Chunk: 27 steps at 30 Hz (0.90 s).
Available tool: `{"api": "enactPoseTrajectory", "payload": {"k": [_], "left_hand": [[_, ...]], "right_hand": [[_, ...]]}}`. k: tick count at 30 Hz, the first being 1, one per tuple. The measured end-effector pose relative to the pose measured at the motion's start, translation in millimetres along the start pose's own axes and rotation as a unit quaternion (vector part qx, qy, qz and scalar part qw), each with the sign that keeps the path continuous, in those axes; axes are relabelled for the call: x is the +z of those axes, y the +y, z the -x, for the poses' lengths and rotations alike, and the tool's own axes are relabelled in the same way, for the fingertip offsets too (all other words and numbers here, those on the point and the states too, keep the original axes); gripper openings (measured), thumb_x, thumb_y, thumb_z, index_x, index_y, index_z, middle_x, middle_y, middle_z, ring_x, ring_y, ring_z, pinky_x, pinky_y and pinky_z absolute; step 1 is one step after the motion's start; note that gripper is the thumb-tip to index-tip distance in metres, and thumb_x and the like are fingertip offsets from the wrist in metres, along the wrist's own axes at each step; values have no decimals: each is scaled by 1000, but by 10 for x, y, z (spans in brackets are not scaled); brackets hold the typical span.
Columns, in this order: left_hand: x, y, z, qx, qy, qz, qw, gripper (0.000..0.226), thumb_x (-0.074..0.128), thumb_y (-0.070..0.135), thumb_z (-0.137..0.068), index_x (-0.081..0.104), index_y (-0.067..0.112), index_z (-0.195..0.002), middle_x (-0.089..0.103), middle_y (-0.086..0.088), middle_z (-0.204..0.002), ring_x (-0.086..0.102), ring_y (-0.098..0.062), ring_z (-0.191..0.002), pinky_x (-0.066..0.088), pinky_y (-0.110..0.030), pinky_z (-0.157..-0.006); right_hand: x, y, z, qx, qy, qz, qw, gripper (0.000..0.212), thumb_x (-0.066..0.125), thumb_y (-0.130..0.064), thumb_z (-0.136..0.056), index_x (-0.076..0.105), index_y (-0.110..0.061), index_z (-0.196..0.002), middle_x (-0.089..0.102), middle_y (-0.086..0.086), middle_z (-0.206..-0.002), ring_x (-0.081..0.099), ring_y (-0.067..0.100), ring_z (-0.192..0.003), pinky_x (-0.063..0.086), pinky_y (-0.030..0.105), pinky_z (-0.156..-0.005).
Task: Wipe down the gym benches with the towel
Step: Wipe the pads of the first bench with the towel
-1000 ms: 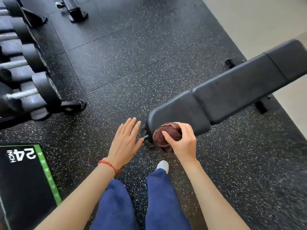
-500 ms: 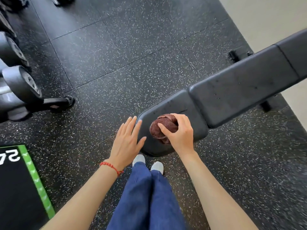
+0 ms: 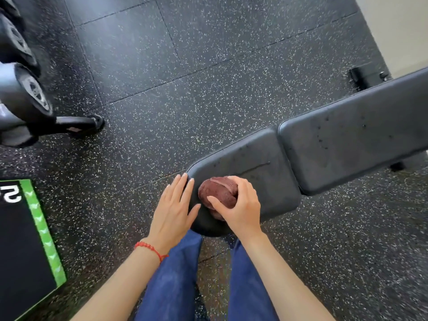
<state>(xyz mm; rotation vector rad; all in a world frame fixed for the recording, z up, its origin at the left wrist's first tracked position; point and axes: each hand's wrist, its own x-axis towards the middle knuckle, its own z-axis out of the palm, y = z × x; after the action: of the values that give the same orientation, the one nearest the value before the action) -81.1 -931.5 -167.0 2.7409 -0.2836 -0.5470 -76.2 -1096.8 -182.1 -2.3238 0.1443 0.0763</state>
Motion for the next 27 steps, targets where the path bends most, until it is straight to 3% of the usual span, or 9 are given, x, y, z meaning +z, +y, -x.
{"api": "enactPoseTrajectory", "payload": {"k": [6,10,13,18,24,27], "left_hand": [[251,108,-61,-67,34,-11,997,55,31,26,-91,43,-10,-130,40,-27,-139,40,-42,-126,39,-55,-99],[397,129,-64,-85,59,-21,994,53,27,21,-93,35,-9,-135,32,-25,-144,30,-38,-133,33,-53,-105],[454,127,-72,-94,80,-13,992,52,26,21,-94,33,-10,-135,30,-26,-144,28,-37,-134,26,-49,-109],[485,137,-92,-84,104,-2,991,51,28,16,-93,34,-13,-134,32,-29,-142,28,-40,-134,29,-53,-106],[520,138,-127,-74,114,-2,991,55,30,17,-90,30,-16,-134,29,-31,-143,25,-42,-134,26,-52,-107],[534,135,-141,-75,121,-3,990,58,31,22,-91,28,-15,-135,28,-31,-143,24,-41,-135,24,-50,-109]], "right_hand": [[5,180,-82,-72,-31,-14,997,59,79,-44,-66,60,-7,-108,63,4,-103,60,24,-95,51,38,-79],[68,327,-45,-136,-27,-31,990,61,72,-47,-72,50,-11,-115,63,7,-110,56,22,-103,46,35,-87],[144,397,-67,-175,-5,-24,984,54,71,-42,-76,47,-12,-113,64,10,-106,56,24,-99,45,35,-85],[289,282,-308,-153,60,18,986,41,63,-42,-80,54,-8,-103,62,9,-86,59,26,-76,50,36,-68],[342,87,-452,-97,74,-10,993,44,60,-43,-80,63,-2,-96,62,7,-82,60,26,-73,51,35,-65],[372,55,-542,-117,85,5,990,44,59,-44,-81,64,-3,-96,61,7,-81,58,25,-70,48,34,-63]]}}
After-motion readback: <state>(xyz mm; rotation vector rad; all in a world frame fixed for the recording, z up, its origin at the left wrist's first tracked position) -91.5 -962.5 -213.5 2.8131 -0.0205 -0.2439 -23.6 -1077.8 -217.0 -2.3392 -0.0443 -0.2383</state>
